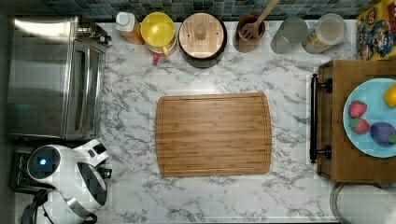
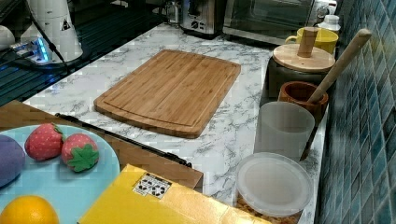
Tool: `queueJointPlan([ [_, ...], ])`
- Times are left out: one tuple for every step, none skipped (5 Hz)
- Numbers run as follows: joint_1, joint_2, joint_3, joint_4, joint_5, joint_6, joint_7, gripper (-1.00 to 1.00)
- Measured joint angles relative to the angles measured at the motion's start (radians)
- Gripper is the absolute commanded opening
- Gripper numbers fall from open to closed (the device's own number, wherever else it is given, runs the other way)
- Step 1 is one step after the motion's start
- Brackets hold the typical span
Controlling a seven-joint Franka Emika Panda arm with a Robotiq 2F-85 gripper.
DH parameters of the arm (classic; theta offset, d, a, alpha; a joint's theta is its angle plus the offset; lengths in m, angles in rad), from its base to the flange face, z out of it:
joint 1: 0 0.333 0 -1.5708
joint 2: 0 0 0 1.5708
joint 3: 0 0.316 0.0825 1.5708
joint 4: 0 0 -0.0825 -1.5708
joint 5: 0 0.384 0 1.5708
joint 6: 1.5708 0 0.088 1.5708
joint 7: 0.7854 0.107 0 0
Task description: Turn on the toaster.
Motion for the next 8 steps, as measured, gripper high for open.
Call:
queueJointPlan([
  [0.001,0.03,-0.023,0.033,0.001,-0.024,0.033,-1.0],
  [-0.011,0.035,-0.03,0.035,0.044,-0.021,0.002,-1.0],
  [-0.016,0.033,-0.031,0.029,0.059,-0.01,-0.003,-1.0],
  [-0.014,0.033,-0.032,0.027,0.059,-0.006,-0.003,-1.0],
  [-0.014,0.033,-0.032,0.027,0.058,-0.006,-0.003,-1.0],
  [-0.01,0.033,-0.037,0.027,0.055,-0.005,-0.003,-1.0],
  [-0.009,0.033,-0.038,0.027,0.059,-0.004,-0.003,-1.0],
  [-0.006,0.033,-0.042,0.027,0.059,-0.002,-0.004,-1.0],
])
